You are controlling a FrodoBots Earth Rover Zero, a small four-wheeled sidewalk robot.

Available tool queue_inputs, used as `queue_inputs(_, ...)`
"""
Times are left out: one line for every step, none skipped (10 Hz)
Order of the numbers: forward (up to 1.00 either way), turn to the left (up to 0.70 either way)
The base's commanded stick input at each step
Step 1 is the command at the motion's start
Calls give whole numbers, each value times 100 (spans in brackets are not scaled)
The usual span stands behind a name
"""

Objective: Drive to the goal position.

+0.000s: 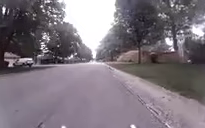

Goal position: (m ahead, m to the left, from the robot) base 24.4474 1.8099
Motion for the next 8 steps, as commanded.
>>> queue_inputs(100, 0)
queue_inputs(100, 0)
queue_inputs(100, 0)
queue_inputs(100, 0)
queue_inputs(100, 0)
queue_inputs(100, 0)
queue_inputs(100, 0)
queue_inputs(100, 0)
